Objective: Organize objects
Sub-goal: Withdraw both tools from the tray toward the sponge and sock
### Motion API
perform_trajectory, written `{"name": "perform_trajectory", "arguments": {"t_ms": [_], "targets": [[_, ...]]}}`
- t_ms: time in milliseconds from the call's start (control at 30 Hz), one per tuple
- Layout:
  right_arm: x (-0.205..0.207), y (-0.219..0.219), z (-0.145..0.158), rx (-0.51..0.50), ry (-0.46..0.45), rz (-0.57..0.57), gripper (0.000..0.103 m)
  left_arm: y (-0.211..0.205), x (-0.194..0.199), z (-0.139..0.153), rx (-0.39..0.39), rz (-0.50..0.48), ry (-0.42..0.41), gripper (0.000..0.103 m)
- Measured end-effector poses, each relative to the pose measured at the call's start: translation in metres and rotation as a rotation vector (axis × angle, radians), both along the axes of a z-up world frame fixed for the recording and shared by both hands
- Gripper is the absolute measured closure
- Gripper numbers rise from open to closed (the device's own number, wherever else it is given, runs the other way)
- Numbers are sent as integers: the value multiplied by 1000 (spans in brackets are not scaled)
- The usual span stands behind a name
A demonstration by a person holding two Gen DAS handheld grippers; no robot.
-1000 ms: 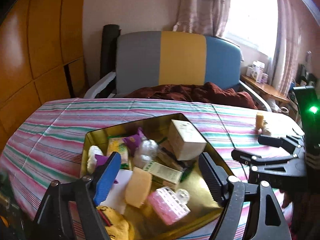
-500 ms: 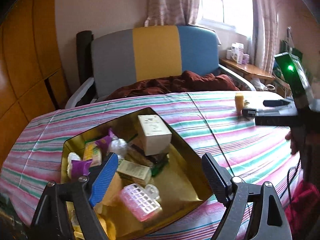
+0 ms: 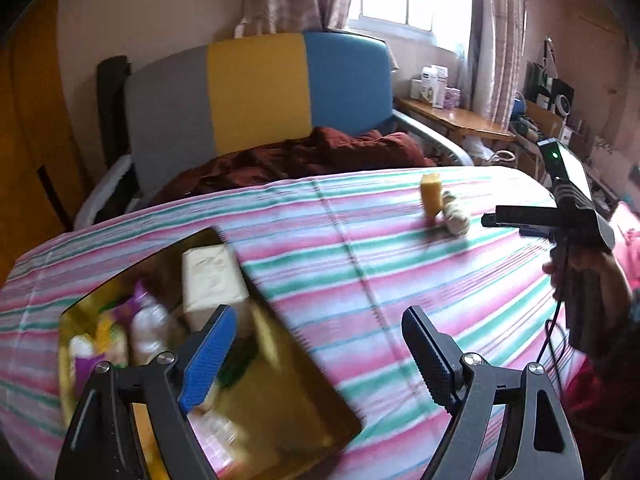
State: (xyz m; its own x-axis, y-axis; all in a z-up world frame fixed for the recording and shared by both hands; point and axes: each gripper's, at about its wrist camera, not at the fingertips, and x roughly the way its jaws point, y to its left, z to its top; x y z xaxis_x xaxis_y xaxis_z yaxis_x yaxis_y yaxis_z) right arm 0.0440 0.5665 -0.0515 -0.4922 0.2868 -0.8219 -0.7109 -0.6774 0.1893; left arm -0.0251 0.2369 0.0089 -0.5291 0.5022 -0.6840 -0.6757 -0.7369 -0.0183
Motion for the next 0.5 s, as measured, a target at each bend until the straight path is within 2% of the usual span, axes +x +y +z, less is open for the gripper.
{"name": "perform_trajectory", "arguments": {"t_ms": [167, 300, 500], "targets": [[12, 11, -8, -74, -25, -59, 18, 59, -18, 1, 23, -75, -53, 22], [9, 10, -8, -85, -32, -42, 18, 105, -37, 1, 42, -129, -98, 29], [2, 6, -12, -96, -58, -2, 18, 177, -71, -4, 83, -190, -159, 29]]}}
